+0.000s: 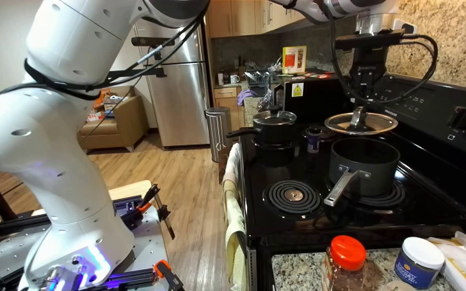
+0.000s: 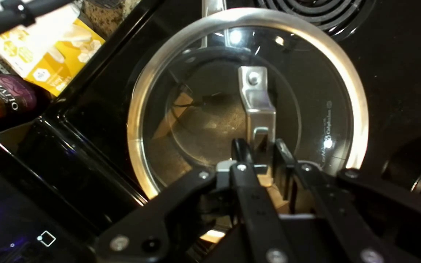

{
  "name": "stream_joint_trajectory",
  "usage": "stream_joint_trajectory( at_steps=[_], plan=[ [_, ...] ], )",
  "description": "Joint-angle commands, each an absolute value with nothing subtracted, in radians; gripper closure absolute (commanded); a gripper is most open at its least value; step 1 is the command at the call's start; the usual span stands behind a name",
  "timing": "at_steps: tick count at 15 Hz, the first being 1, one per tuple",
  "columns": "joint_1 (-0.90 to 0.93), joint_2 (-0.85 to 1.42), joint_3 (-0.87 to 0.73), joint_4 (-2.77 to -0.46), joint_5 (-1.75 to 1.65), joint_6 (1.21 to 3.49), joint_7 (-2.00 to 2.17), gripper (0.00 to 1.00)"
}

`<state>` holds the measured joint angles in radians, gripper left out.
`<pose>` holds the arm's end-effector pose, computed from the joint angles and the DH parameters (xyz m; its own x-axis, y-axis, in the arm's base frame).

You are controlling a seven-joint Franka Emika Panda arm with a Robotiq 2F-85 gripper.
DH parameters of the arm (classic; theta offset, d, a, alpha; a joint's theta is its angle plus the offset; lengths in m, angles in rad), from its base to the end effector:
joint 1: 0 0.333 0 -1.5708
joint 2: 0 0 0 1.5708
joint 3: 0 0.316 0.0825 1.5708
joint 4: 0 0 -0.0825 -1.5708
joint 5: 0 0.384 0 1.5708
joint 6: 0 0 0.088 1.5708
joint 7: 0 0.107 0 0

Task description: Take the lid from the stove and put it on the right black pot

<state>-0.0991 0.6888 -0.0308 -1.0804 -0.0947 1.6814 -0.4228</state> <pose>0.7291 -0.0976 0.4162 0.9449 0.3021 -0.1264 0.3119 -0.9478 0.0661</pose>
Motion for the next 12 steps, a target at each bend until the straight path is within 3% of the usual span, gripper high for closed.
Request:
stream_joint_trajectory(
  at_steps=[1,12],
  plan=[
    [-0.113,0.693,-0.013,-1.093,-0.091,1.699,-0.43,0.95],
    [-0.128,0.686,-0.012,-1.313,-0.095,1.983,-0.443,0.95]
  ],
)
